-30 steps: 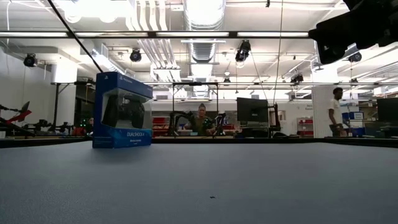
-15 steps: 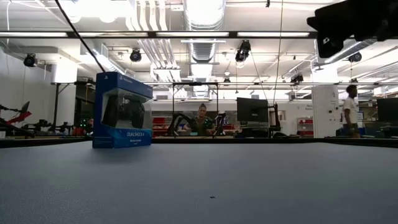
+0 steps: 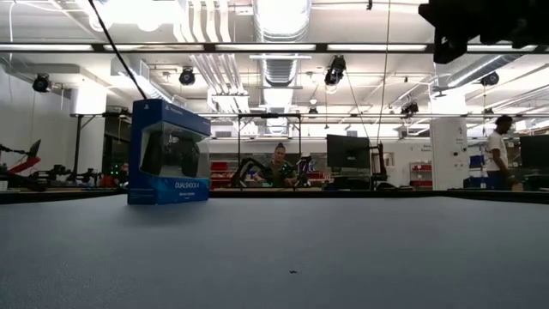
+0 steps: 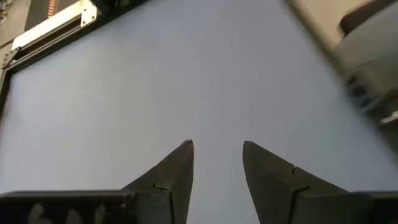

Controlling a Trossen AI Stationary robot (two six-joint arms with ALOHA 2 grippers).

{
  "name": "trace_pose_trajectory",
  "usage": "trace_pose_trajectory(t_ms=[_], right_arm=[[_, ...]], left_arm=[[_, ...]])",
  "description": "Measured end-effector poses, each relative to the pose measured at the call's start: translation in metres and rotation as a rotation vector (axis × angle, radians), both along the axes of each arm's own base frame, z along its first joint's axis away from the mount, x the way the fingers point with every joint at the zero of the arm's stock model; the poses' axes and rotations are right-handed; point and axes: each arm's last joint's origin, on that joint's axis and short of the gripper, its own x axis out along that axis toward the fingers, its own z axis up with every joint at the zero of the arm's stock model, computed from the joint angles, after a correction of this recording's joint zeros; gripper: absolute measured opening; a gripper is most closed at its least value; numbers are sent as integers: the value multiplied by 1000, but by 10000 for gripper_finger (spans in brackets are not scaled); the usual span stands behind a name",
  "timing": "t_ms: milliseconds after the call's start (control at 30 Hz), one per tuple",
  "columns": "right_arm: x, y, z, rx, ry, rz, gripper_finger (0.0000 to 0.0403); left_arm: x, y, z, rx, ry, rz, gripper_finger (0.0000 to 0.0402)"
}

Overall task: Pick and place USB-C Cables
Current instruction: Return to Home Position

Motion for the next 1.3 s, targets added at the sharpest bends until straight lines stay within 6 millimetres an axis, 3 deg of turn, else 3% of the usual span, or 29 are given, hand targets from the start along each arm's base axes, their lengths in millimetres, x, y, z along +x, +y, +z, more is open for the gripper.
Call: trace_pose_trajectory(t_ms=[133,333,533,633,733,967,1300], right_arm=[[4,-1,1,-34,-9,-16,70],[12,-12,18,-132,-49,-113,41],[13,-29,26,-196,-76,-178,12],[13,-40,23,-204,-44,-215,9],[12,-51,18,-192,10,-242,9],[7,-68,14,-151,44,-211,9],[6,-70,8,-148,66,-219,8]], left_arm=[[24,37,-6,63,65,-59,98],[46,89,-20,36,123,-259,10],[45,164,-28,15,84,-209,2],[31,191,-25,-51,44,-187,1],[7,204,-18,-60,-6,-160,0],[-62,203,-3,-144,-163,-92,0],[-139,205,-32,-223,-478,-56,0]])
